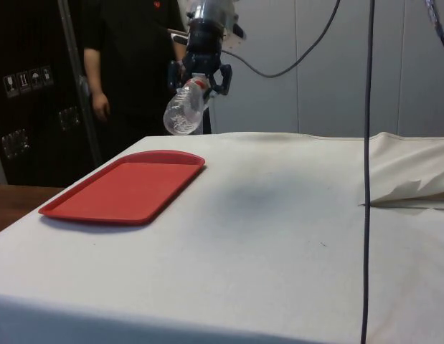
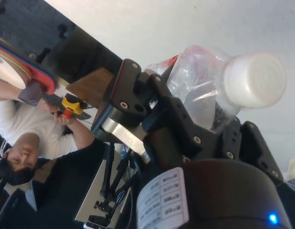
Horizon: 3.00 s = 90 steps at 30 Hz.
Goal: Place the bottle upright on the tray.
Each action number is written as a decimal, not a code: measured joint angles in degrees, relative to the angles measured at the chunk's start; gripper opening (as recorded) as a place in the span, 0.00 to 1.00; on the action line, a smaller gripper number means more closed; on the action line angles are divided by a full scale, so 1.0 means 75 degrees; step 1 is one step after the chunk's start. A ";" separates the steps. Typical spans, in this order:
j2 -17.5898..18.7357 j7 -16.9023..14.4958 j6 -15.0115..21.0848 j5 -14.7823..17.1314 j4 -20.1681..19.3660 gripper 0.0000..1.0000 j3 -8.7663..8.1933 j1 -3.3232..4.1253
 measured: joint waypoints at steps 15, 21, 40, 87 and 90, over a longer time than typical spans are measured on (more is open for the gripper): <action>0.0046 0.0611 0.0275 0.0000 0.0451 0.14 0.0153 0.0000; 0.0138 0.0840 0.0321 0.0000 0.0703 0.14 0.0191 0.0000; 0.0328 0.1482 0.0649 -0.0344 0.1268 0.14 0.0428 0.0053; 0.0871 0.3178 0.1467 -0.2574 0.2468 0.14 0.0909 0.0214; 0.0924 0.3346 0.1482 -0.2819 0.2582 0.14 0.0947 0.0214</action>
